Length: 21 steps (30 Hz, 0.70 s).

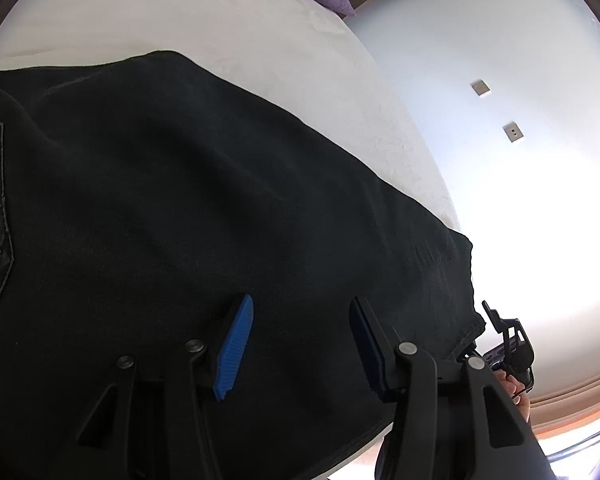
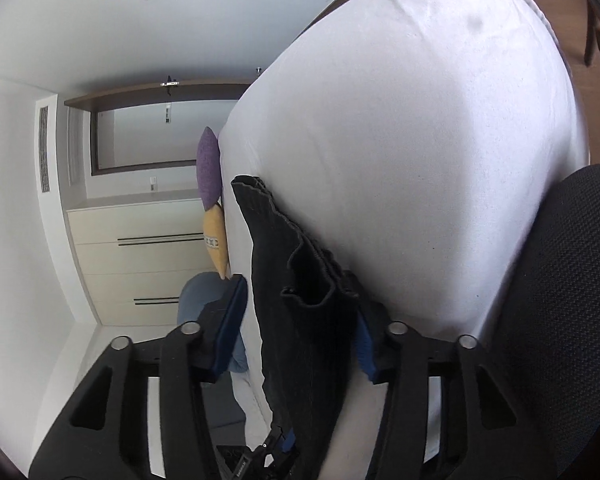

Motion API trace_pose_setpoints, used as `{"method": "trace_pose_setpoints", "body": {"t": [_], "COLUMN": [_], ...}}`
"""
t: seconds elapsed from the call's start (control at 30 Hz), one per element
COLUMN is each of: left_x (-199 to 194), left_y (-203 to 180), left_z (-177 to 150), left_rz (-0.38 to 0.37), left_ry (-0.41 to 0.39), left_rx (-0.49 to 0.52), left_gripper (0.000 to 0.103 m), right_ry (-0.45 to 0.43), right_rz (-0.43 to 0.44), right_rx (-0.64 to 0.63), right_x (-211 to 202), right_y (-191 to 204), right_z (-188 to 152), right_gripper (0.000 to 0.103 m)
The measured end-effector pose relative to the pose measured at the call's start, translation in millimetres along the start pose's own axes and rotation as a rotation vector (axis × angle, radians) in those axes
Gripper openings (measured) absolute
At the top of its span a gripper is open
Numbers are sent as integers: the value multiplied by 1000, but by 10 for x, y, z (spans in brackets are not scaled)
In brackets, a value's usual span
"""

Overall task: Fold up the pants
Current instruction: 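Open the right gripper and regrasp the folded leg layers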

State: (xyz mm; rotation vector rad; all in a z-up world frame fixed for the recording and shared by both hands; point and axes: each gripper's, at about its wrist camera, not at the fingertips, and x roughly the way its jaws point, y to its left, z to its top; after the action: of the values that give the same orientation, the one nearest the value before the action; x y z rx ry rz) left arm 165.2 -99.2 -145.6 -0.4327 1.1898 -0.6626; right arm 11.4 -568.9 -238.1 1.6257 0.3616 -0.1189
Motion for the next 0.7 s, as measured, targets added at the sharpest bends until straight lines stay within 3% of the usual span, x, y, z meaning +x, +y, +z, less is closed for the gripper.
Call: {"method": "trace_pose_setpoints", "body": {"t": [0.1,0.2,0.43,0.57,0.7], "left_x": [-6,-2,28,27,43], "left_y": [-4,-8,-54,-45,-27], "left_z": [-1,-4,-34,-37,-54], "left_rz": [14,21,39,33,18], "left_ry": [1,2,-5,-10,-18], "left_rx": [10,10,19,8,-5], "left_gripper": [53,53,53,53,53], "right_ry": [-17,-31,-51,-54,-1], "right_rz": [30,5,-94,-178,-288], "right_rx": [15,12,-81,-300,-707], "right_x": [114,221,291,339,631], "right_y": [-19,-22,226,771,1481], "right_z": [11,48,31,-138,-708], "right_gripper": [31,12,11,11,10]}}
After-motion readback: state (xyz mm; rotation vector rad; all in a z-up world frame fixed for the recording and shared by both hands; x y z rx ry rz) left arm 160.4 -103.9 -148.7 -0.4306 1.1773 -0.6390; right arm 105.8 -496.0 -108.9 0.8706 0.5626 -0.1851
